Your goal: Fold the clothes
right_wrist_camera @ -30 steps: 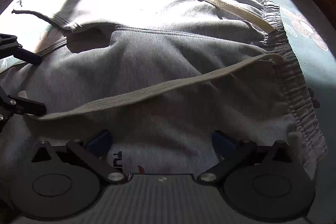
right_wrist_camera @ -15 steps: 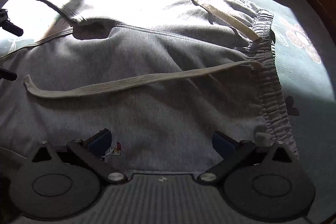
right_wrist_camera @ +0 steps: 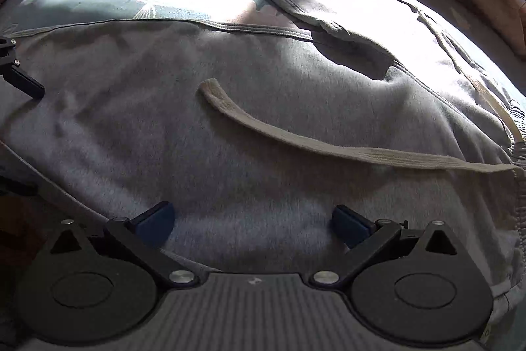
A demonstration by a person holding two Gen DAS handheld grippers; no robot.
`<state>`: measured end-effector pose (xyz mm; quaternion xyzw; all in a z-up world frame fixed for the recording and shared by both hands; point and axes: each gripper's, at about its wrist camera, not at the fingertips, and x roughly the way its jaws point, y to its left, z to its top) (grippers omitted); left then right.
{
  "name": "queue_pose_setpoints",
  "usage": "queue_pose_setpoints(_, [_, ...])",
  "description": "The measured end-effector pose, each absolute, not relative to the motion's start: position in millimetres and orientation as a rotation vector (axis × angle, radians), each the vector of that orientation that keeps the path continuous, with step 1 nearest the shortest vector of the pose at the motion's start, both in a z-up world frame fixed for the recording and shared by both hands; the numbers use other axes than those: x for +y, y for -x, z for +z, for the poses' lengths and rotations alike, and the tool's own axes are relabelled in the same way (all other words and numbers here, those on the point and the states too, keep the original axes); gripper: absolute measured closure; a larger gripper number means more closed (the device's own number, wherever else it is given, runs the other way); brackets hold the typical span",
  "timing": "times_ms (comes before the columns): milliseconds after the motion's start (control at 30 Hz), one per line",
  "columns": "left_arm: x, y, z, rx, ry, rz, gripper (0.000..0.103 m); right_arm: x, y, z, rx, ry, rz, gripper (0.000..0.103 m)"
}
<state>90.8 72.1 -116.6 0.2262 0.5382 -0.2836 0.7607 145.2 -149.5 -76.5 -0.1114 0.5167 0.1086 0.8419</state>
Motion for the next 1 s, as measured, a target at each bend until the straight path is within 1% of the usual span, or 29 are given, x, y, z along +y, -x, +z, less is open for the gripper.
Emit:
queue_pose_setpoints(33, [77.7, -86.8, -115.8, 1.206, -0.498, -0.607, 0.001, -150.8, -143.5, -75.5, 1.126, 0.266, 0.222, 0.000])
queue_pose_setpoints(133, [94.4, -81.7, -97.2, 1.173, -0.437, -0.606, 0.002, -146.1, -144.5, -61.8, 1.184, 0.341, 0.200, 0.000])
queue_pose_setpoints(267, [99.9, -76.7, -94.2, 1.108, -0.421, -0.627, 0.001, -112.8, -158.4, -42.8, 1.126, 0.315, 0.288, 0.000])
queue_pose_setpoints(333, [104.6, -70.5, -104.4, 1.132, -0.414, -0.617, 0.001, -89.0, -166.9, -43.0, 1.111, 0.299, 0.340, 0.000])
queue_pose_setpoints(400, [109.2, -57.7, -113.3, 1.167, -0.399, -0.592, 0.001, -64.8, -167.4, -56.4, 1.122, 0.312, 0.385, 0.000])
queue_pose_setpoints(433, [113.1, -48.7, -114.1, 1.151, -0.397, -0.579, 0.001, -64.4, -164.2, -62.2, 1.136, 0.302, 0.380, 0.000])
queue_pose_setpoints(533, [124.8, -36.7, -111.1, 1.188, -0.406, -0.559, 0.001, -76.9, -155.0, -73.1, 1.201, 0.247, 0.334, 0.000])
queue_pose_setpoints(633, [133.3, -37.2, -99.5, 1.183, -0.377, -0.543, 0.001, -88.4, -148.1, -66.6, 1.280, 0.317, 0.299, 0.000])
queue_pose_setpoints(733, [133.3, -44.3, -93.5, 1.124, -0.386, -0.529, 0.001, -88.6, -149.7, -50.5, 1.242, 0.296, 0.317, 0.000])
queue_pose_setpoints(833, [142.1, -55.3, -111.2, 1.209, -0.327, -0.480, 0.001, -70.1, -158.9, -48.2, 1.217, 0.261, 0.352, 0.000])
queue_pose_setpoints(933, [154.3, -52.2, -115.5, 1.209, -0.332, -0.441, 0.001, -47.6, -165.8, -54.7, 1.225, 0.222, 0.408, 0.000])
queue_pose_setpoints(1000, [166.4, -49.6, -113.6, 1.260, -0.320, -0.421, 0.001, -37.8, -165.3, -61.6, 1.312, 0.151, 0.451, 0.000])
